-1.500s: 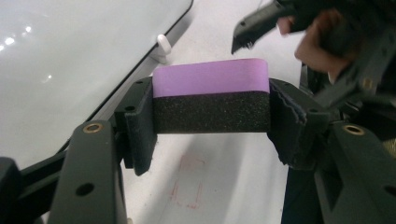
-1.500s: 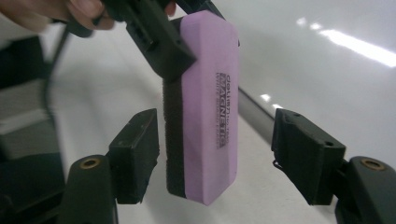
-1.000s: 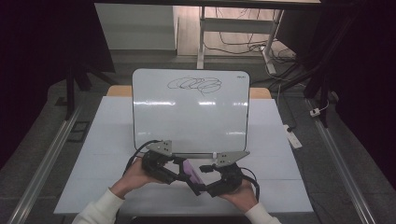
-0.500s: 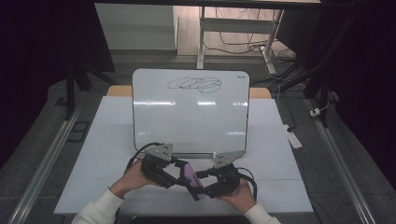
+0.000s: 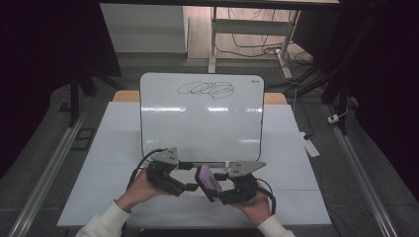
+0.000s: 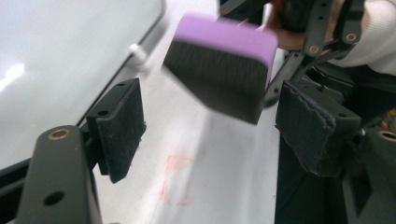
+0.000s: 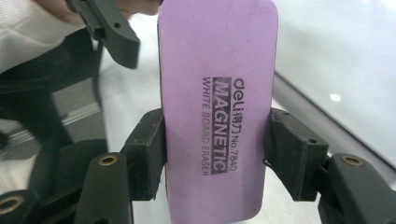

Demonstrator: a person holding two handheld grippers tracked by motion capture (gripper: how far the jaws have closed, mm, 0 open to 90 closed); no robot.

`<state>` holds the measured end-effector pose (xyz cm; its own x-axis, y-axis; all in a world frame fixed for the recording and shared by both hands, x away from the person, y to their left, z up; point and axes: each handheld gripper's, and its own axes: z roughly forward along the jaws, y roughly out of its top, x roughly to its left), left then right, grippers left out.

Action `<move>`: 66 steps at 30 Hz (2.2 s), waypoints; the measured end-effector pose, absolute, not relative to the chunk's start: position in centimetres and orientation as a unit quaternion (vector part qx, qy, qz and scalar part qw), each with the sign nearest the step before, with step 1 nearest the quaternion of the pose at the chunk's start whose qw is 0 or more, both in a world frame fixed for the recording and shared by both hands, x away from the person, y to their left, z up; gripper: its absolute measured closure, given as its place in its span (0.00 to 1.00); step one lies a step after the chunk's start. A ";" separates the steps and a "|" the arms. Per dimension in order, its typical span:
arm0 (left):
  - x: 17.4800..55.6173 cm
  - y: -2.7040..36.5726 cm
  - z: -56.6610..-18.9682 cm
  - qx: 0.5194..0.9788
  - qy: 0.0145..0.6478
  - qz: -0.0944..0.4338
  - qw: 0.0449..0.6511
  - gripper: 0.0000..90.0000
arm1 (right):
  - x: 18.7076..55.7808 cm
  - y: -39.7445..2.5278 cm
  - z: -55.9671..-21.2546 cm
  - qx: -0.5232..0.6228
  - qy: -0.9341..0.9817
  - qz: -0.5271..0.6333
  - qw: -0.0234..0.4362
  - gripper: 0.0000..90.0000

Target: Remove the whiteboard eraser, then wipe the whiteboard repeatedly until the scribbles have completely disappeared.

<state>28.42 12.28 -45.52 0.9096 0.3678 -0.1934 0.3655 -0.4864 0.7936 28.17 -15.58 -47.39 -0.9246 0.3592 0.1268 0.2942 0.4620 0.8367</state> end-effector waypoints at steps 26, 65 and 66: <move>24.0 23.8 -50.2 0.810 0.396 0.097 0.422 0.26 | 28.9 -18.7 -46.7 0.260 0.815 0.489 0.172 0.45; 23.8 25.9 -51.3 0.801 0.422 0.091 0.415 0.25 | 32.9 -18.5 -40.8 0.306 0.771 0.462 0.314 0.45; 23.8 25.9 -51.4 0.801 0.422 0.090 0.415 0.25 | 33.8 -18.3 -40.0 0.312 0.767 0.456 0.325 0.45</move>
